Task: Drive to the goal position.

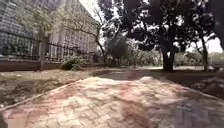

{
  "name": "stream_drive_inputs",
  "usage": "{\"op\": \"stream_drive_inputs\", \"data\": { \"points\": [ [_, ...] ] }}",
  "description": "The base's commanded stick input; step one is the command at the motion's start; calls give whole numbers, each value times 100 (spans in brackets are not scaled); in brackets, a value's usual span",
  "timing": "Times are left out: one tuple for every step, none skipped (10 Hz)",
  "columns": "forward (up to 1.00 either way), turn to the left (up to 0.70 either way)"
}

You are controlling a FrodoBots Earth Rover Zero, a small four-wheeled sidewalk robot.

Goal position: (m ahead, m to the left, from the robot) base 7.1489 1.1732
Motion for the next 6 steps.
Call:
{"op": "stream_drive_inputs", "data": {
  "points": [
    [70,0],
    [70,0],
    [70,0],
    [70,0],
    [70,0],
    [70,0]
  ]
}}
